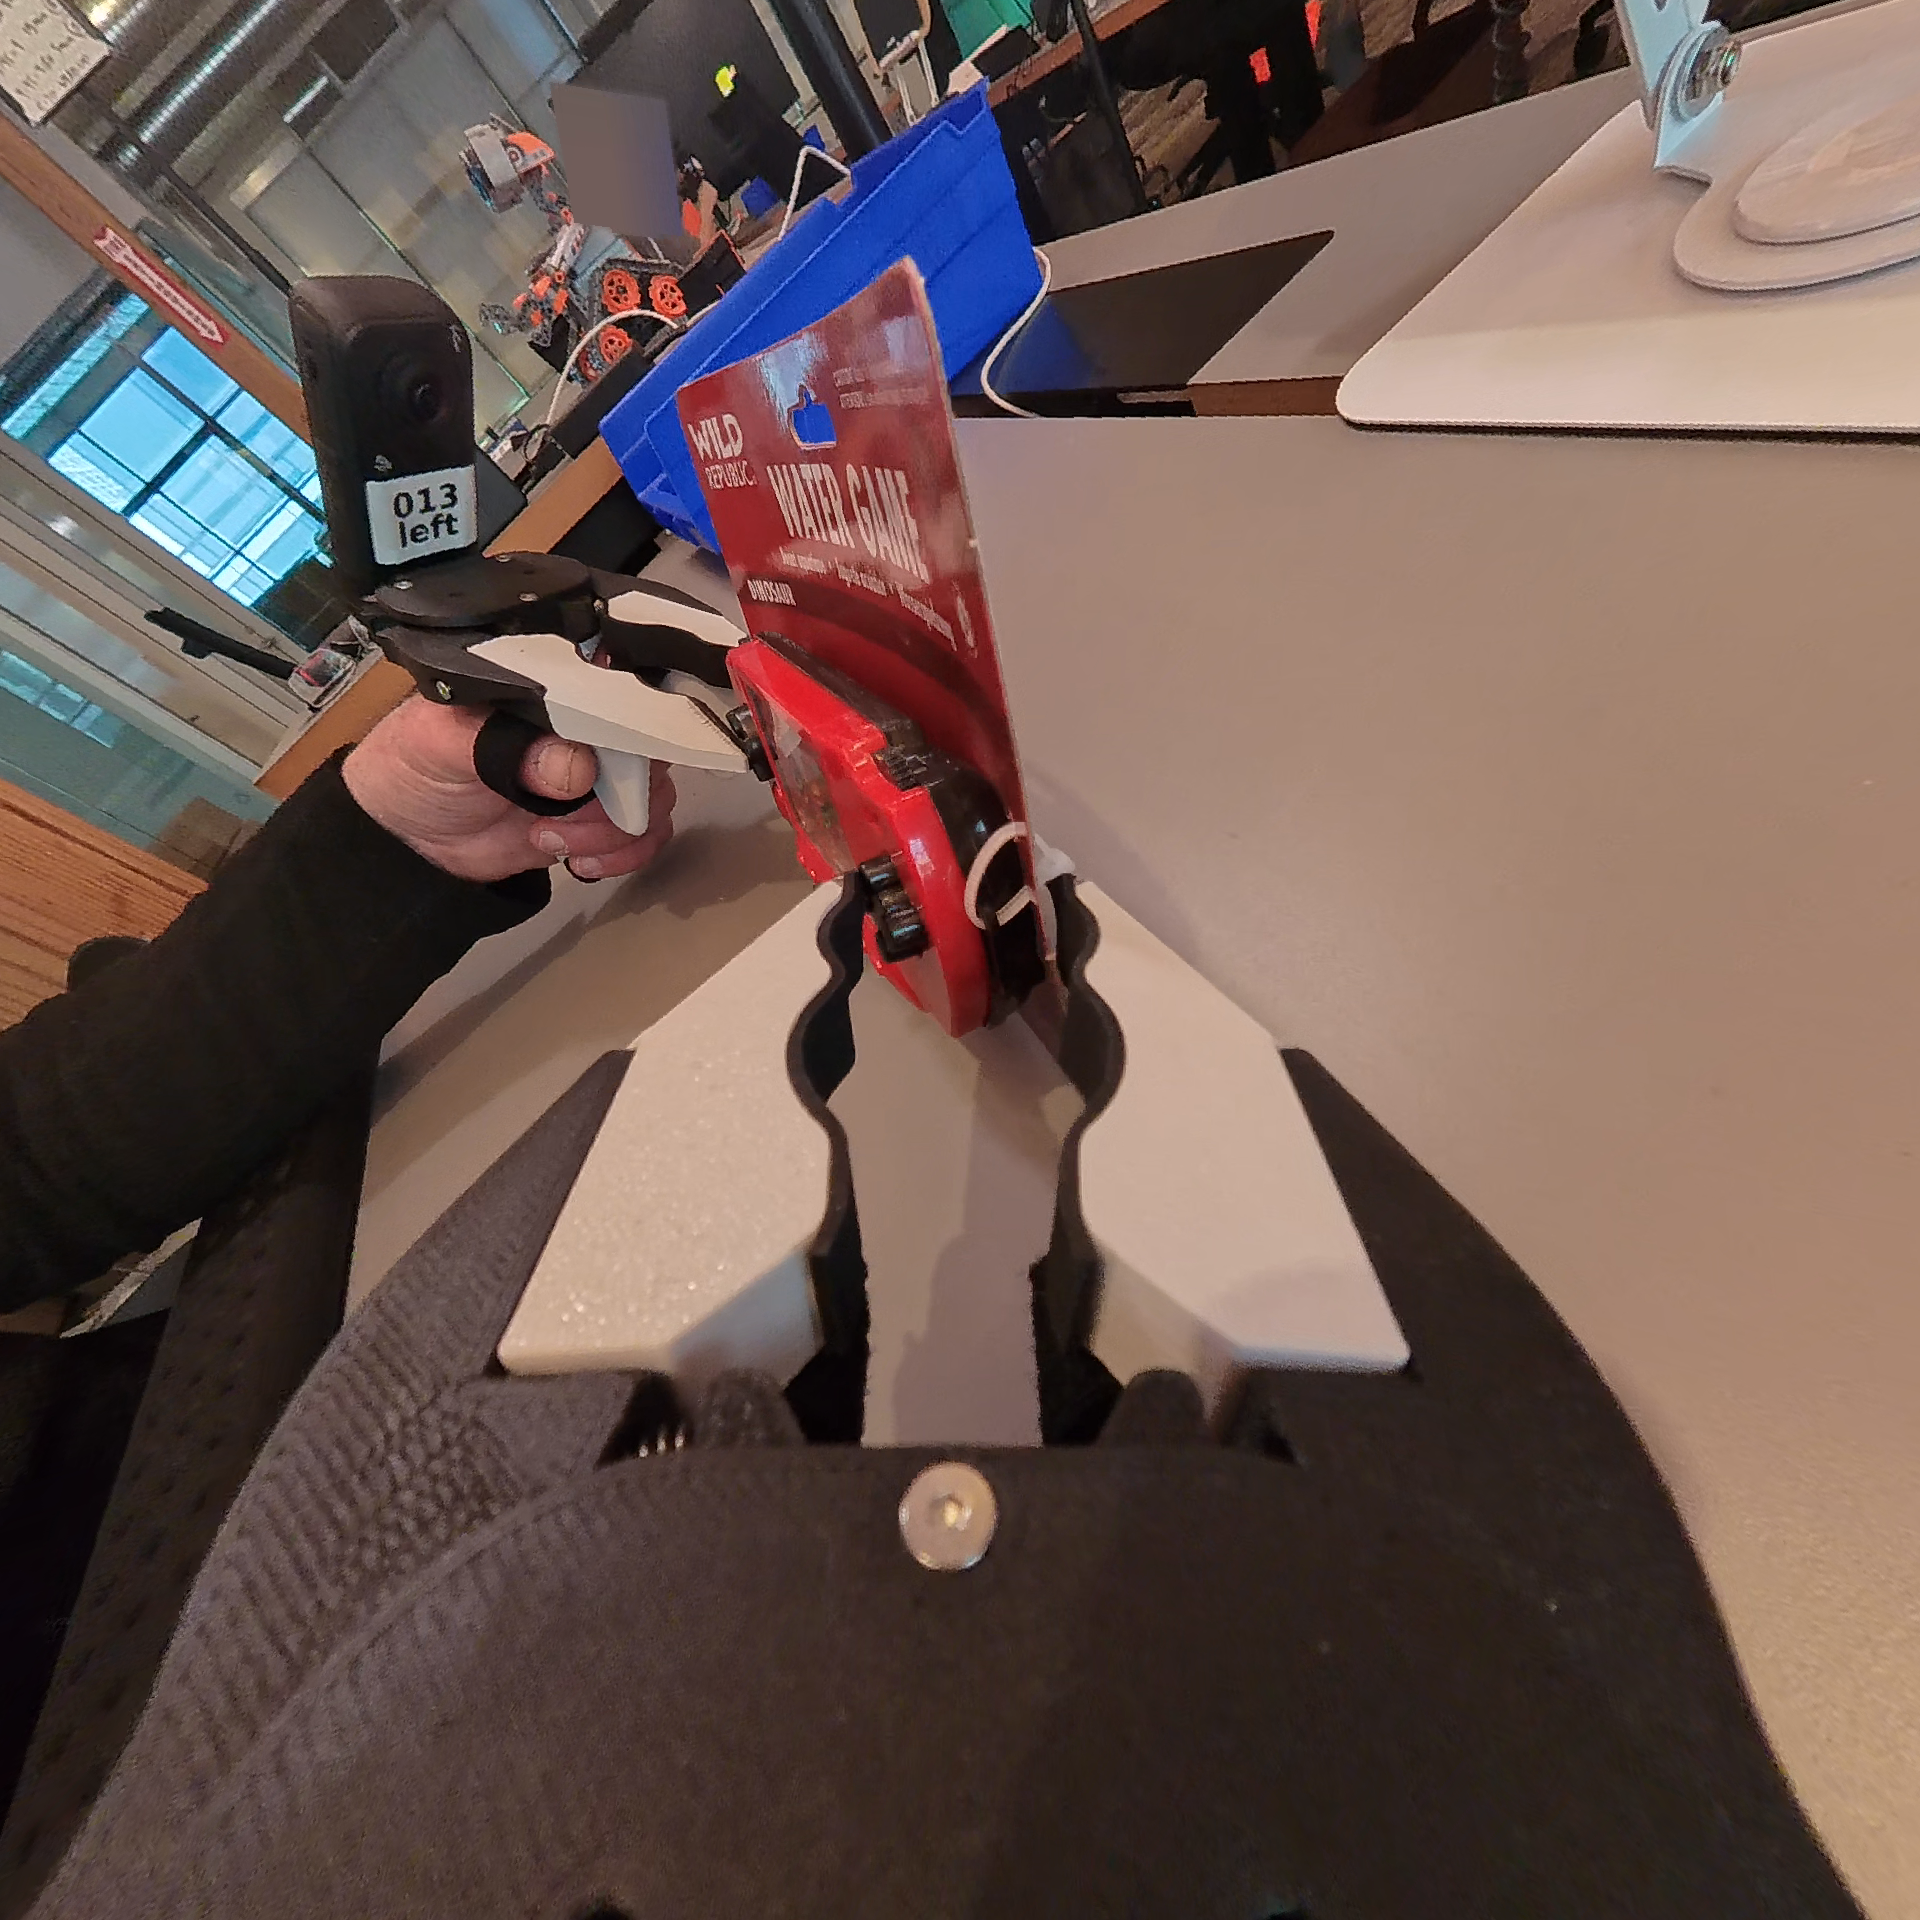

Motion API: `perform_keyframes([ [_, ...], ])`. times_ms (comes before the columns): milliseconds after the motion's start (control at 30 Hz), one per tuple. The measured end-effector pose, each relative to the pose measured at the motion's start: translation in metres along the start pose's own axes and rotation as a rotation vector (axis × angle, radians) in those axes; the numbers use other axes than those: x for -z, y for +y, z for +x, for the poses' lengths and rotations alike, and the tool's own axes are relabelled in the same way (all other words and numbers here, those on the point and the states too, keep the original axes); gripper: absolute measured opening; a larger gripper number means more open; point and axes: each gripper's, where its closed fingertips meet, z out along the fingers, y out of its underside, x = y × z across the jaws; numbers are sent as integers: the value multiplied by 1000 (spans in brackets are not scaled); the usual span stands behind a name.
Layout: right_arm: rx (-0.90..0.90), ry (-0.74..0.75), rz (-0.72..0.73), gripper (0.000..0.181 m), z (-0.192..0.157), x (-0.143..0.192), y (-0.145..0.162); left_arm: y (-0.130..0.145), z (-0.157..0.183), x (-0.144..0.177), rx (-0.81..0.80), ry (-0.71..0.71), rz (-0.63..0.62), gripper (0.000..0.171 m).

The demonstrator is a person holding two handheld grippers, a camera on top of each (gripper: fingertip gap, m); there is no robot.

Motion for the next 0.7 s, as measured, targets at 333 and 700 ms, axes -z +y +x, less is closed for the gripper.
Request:
perform_keyframes([
  [333, 30, 21, -28, 33, 1, 0, 4, -1, 0, -1, -7, -3, 5, 38],
  [700, 43, 10, -54, 31, -1, -1, 9, -2, -2, -1, -92, -24, 33, 47],
])
